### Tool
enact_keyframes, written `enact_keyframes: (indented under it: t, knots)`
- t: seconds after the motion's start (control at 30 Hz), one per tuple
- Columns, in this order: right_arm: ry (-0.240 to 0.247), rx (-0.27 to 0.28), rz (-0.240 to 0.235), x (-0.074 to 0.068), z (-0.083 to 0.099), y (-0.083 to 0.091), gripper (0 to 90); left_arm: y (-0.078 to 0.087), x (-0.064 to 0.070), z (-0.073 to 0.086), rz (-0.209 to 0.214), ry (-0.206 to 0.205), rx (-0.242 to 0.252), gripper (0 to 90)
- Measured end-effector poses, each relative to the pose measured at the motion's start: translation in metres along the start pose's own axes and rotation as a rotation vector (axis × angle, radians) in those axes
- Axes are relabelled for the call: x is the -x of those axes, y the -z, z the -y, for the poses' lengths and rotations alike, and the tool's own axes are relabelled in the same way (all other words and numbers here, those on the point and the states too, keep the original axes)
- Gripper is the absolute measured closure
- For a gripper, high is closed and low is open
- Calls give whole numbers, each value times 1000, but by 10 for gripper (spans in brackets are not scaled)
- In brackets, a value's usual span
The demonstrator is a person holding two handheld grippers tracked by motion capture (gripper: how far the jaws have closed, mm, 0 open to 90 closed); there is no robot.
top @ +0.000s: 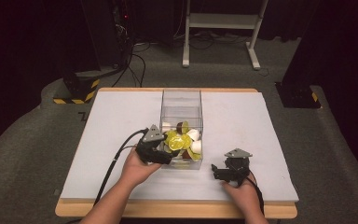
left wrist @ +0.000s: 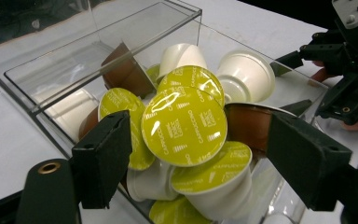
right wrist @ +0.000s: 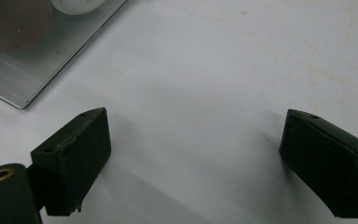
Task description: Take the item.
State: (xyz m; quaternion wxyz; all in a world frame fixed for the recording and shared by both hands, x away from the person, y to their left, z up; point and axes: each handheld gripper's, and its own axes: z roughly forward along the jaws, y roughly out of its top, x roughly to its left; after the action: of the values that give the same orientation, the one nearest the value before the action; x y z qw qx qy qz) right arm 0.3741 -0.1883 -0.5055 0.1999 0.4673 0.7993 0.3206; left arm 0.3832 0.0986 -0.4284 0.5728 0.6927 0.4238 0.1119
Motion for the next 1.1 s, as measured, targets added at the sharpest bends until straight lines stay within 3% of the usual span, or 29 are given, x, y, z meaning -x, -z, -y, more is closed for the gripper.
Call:
enact_keyframes:
  t: [0.17,0.33,0.73,1.1]
  knots:
    - [0,0,0,0,0,0,86,-10,-1,-2,-8,-5,-32,234]
    - [-2,-1,0,0,0,0,86,-17,0,-4,-12,2,-30,244]
    - [0,0,-1,0,0,0,87,-25,1,-2,-16,-24,-56,270]
    - [0,0,0,0,0,0,87,-29,1,-1,-15,-8,-59,282]
